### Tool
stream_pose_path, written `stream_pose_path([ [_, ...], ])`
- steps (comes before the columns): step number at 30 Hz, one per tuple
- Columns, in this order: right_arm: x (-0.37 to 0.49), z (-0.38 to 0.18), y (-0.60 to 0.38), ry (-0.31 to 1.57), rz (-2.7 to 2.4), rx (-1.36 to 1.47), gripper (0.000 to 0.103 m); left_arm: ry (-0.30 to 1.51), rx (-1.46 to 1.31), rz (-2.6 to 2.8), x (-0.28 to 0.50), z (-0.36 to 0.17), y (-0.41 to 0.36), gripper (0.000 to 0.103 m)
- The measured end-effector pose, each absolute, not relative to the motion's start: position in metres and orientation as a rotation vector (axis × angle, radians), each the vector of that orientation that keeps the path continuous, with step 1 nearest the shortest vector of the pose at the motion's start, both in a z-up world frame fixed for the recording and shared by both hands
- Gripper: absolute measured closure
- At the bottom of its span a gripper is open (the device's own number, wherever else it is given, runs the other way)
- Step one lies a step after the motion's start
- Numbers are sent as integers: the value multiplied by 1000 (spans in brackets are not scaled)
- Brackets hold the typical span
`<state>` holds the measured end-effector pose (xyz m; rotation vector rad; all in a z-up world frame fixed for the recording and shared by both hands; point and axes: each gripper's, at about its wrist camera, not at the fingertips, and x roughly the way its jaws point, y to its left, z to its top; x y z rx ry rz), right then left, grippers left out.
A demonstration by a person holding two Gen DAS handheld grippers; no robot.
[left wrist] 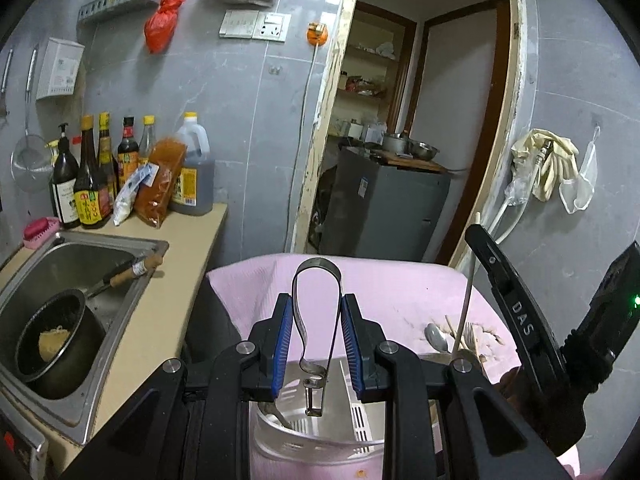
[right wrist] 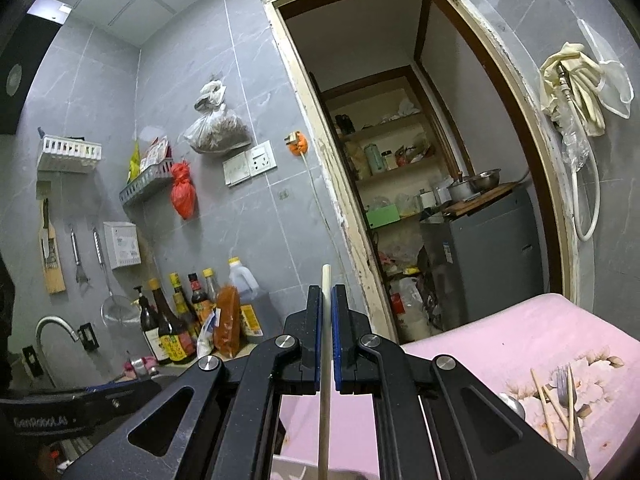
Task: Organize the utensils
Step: 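Open both tools to drop the peeler and chopstick into the caddy, then move both tools back over the remaining spoon, fork and chopsticks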
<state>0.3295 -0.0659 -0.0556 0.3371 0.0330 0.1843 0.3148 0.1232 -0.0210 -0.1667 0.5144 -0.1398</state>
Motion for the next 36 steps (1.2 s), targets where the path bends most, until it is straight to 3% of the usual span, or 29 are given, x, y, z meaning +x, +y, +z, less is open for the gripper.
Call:
stream_pose_path([
  [10, 317, -62, -81, 134, 238, 315, 96, 566, -212, -162, 314, -25, 119, 79],
  [12, 315, -61, -87, 154, 253, 314, 83, 569, -227, -178, 312, -25, 117, 76],
  [13, 313, -60, -91, 160, 259, 315, 72, 568, -229, -179, 312, -24, 116, 68],
  [16, 309, -56, -101, 179, 278, 315, 70, 552, -249, -188, 307, -22, 112, 55],
  [24, 297, -24, -146, 175, 248, 305, 69, 528, -267, -142, 301, -7, 97, 55],
  [26, 294, -17, -160, 173, 229, 304, 56, 519, -269, -134, 298, -2, 92, 54],
  [36, 278, 10, -234, 145, 143, 244, 30, 402, -237, -140, 287, 22, 27, 33],
])
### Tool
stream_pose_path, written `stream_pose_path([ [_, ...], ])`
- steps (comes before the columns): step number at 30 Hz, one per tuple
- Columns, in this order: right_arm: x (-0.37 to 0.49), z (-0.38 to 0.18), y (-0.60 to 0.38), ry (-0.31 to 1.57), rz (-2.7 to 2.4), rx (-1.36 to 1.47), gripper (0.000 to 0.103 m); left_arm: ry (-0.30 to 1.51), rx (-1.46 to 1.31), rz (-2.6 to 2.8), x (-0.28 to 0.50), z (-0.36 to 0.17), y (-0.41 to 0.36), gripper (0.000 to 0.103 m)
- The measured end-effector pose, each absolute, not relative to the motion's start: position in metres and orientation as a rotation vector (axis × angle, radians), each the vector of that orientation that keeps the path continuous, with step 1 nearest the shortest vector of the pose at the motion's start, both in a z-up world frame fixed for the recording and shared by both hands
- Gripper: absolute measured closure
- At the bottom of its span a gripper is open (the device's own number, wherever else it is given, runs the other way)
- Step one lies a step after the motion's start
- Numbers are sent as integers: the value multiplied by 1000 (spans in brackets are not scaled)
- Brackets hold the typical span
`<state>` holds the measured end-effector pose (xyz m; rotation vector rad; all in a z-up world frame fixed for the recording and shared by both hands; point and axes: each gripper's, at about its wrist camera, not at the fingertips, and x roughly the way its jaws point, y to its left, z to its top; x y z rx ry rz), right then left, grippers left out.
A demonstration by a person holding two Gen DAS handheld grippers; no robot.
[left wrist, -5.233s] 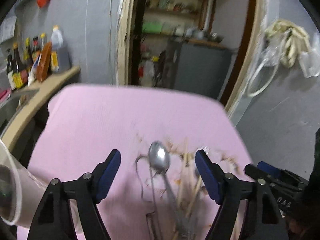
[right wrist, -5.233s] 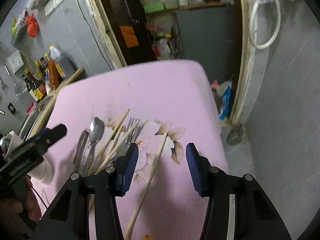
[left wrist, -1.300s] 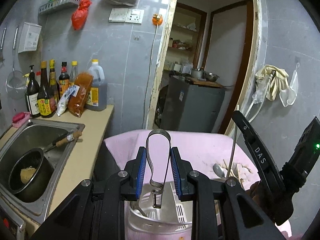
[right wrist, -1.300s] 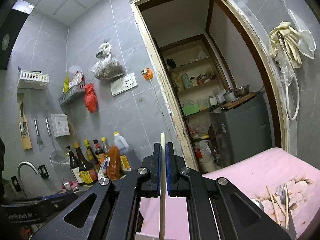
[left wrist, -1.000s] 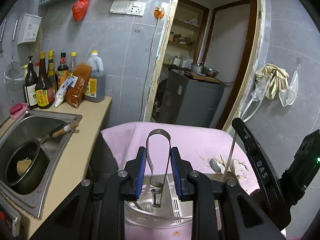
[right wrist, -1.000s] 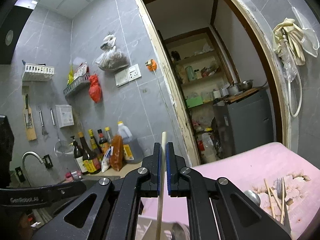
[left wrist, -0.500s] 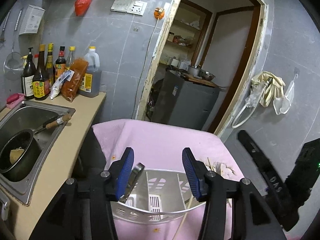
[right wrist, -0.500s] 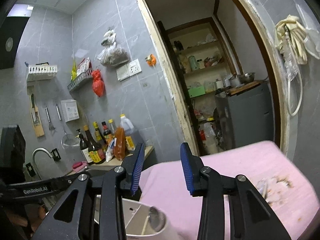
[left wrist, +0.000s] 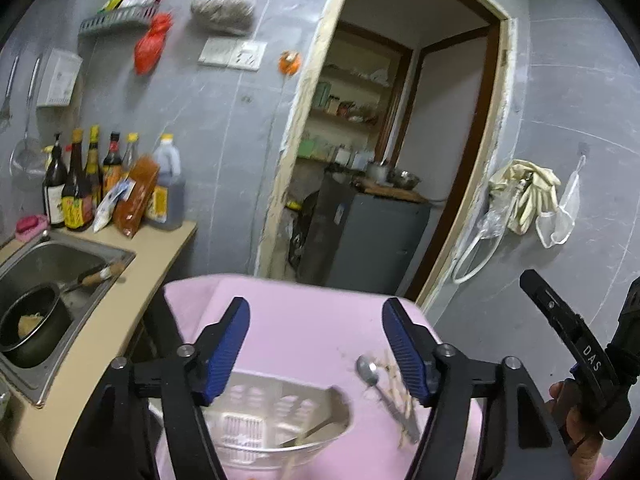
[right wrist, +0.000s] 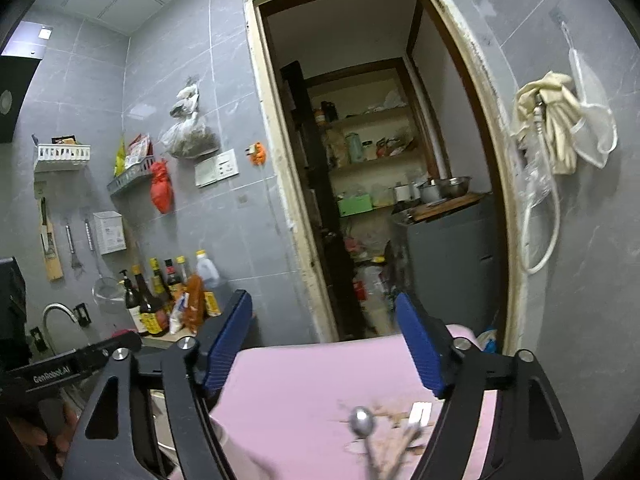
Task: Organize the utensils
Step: 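Move both tools back over the remaining spoon, fork and chopsticks, then close the left tool on the spoon while the right tool closes on fork and chopstick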
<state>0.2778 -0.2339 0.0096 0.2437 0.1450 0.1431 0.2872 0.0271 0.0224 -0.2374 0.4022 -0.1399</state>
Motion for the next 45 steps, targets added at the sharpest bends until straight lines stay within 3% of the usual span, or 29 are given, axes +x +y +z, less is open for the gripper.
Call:
stream_pose_path([
  [7, 271, 13, -279, 154, 94, 196, 14, 345, -203, -155, 288, 29, -26, 19],
  [17, 275, -8, -335, 209, 58, 170, 9, 312, -159, -126, 291, 14, -87, 9],
  [40, 353, -122, -378, 534, 121, 222, 10, 500, -80, -102, 356, -63, -150, 8],
  [45, 379, -144, -374, 603, 158, 245, 21, 554, -82, -85, 378, -84, -155, 8],
])
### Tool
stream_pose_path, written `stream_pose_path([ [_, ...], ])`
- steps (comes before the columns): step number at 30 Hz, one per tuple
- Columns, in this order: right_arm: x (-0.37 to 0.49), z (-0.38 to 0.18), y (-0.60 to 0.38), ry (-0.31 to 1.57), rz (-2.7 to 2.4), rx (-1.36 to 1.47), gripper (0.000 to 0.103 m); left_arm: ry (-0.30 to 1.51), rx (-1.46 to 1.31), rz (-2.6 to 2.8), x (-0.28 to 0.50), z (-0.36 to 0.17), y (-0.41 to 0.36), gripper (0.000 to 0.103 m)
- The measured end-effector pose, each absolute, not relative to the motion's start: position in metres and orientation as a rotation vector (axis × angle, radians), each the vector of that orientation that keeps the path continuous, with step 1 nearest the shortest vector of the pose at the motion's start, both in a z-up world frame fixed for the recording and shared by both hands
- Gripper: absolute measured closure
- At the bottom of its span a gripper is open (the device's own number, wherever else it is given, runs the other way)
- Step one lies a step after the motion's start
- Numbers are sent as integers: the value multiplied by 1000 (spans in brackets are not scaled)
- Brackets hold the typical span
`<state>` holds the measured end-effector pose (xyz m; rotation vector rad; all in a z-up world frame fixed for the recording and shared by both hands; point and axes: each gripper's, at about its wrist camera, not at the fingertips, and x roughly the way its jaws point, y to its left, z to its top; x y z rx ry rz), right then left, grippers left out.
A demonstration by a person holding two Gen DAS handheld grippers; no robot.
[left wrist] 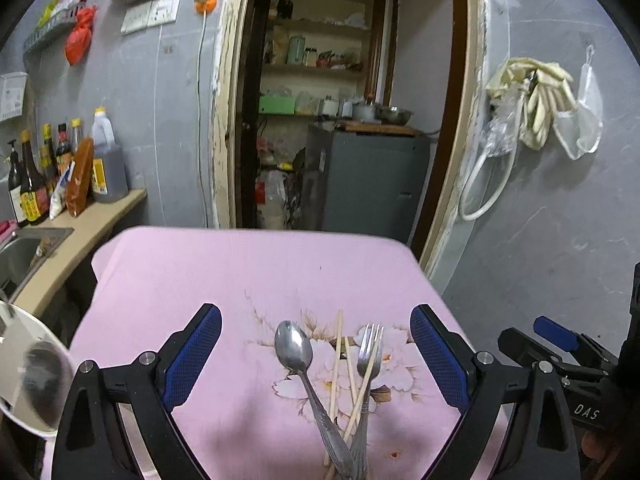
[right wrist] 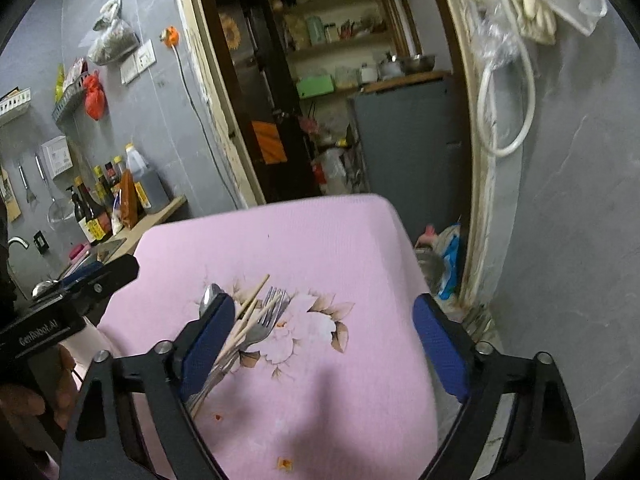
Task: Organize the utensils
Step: 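Close the left tool on the spoon while the right tool closes on fork and chopstick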
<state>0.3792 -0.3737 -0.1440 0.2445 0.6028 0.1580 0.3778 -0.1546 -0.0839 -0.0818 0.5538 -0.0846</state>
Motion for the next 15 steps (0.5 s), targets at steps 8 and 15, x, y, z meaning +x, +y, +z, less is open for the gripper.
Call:
stream_pose_path([
  [8, 417, -182, -358, 737, 247, 275, 57, 686, -81, -73, 418, -117, -155, 19],
  [15, 443, -206, -335, 827, 324, 322, 73, 837, -154, -82, 450, -150, -139, 37],
])
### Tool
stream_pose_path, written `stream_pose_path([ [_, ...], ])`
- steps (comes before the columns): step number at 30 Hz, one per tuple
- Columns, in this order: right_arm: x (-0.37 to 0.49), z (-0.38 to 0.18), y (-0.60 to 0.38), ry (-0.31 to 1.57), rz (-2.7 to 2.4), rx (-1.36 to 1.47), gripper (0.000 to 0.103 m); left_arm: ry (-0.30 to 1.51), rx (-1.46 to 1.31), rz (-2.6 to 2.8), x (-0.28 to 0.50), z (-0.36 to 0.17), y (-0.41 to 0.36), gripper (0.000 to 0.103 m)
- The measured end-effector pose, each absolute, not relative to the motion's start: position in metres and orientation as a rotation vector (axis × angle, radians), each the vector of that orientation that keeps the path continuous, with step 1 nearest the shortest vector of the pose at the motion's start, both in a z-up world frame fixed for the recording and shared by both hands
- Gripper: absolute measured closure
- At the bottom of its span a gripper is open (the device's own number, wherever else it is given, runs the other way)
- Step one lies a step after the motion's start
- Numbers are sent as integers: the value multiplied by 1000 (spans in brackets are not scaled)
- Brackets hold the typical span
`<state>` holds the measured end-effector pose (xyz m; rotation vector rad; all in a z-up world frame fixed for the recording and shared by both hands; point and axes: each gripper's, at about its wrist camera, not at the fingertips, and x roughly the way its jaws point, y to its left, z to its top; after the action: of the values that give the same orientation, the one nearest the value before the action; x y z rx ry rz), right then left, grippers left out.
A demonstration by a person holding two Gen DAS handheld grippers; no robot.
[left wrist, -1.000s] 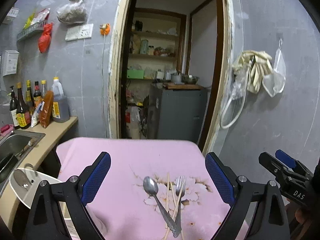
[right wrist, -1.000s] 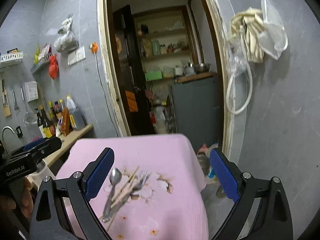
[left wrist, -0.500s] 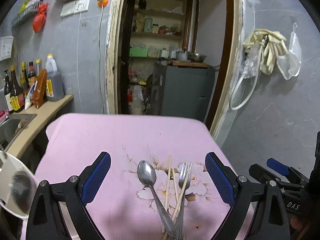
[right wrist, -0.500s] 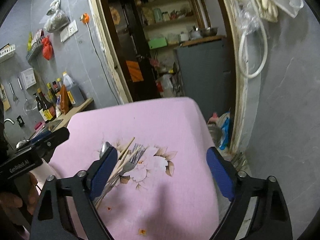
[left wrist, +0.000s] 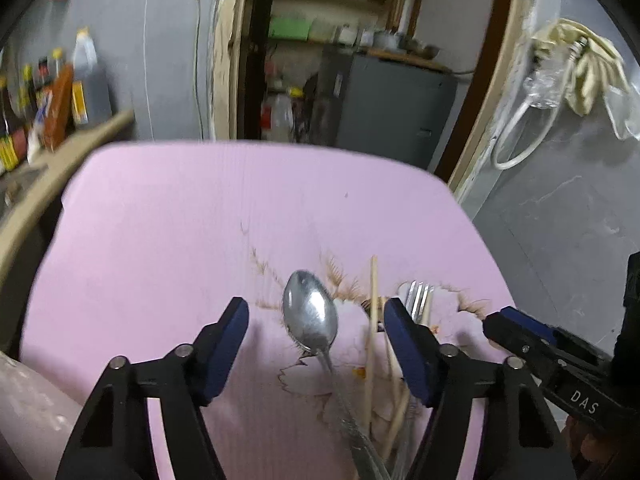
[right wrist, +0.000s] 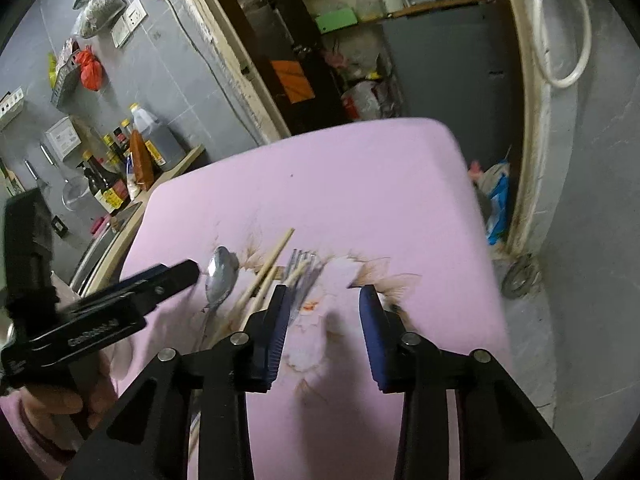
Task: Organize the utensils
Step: 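Close the left tool on the spoon while the right tool closes on fork and chopstick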
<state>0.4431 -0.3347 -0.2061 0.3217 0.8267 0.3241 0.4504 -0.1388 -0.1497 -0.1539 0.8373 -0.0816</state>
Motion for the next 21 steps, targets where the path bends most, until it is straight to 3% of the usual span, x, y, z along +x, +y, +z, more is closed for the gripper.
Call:
stream_pose_path([
  [17, 478, -229, -291, 958, 310, 379, 74, 952, -304, -171, 484, -184, -110, 60],
  [21, 478, -228, -287, 978, 291, 371, 78, 963, -296, -202, 488, -184, -114, 69],
])
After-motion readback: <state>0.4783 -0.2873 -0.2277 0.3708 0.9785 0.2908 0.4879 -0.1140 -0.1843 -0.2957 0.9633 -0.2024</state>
